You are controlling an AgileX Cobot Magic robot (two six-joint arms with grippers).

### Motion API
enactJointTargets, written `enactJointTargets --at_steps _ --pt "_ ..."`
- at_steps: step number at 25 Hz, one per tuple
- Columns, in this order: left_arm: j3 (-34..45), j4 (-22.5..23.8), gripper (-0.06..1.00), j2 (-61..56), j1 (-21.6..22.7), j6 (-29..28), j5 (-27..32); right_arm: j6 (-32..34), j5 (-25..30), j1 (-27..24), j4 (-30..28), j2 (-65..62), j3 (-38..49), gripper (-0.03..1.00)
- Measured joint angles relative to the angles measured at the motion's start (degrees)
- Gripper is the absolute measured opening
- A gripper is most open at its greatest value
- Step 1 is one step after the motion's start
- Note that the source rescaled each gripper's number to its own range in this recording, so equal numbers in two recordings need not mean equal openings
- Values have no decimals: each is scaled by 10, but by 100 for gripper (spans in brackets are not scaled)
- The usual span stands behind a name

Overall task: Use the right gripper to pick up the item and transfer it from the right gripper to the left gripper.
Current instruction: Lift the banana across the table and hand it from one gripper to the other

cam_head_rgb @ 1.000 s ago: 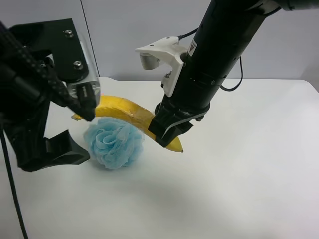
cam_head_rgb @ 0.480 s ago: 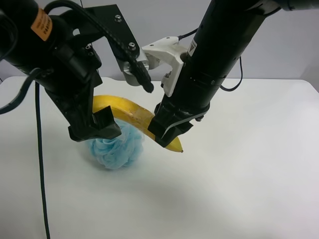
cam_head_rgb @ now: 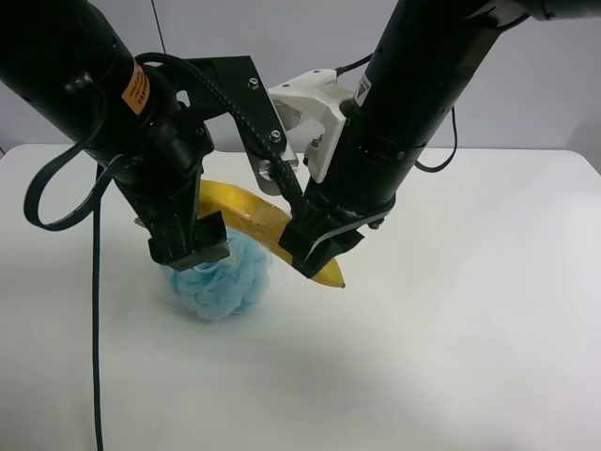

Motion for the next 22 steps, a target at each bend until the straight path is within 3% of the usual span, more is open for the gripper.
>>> enactJointTargets --at_steps 2,4,12,14,16,17,19,22 --pt "0 7 39 0 0 -2 2 0 2 0 0 0 0 0" --pt "0 15 0 0 0 -1 13 -2 2 0 -2 0 0 0" --pt "0 18 3 0 0 -1 16 -3 -3 0 -4 0 0 3" --pt "0 19 3 0 0 -2 17 -2 -8 0 -1 0 0 29" --pt "0 20 3 0 0 -2 17 -2 -11 0 0 0 0 71" --pt "0 20 3 0 0 -2 17 -2 -14 0 0 0 0 81" --pt "0 20 3 0 0 -2 17 -2 -17 0 0 0 0 93" --pt "0 20 3 0 0 -2 17 -2 -17 0 0 0 0 98"
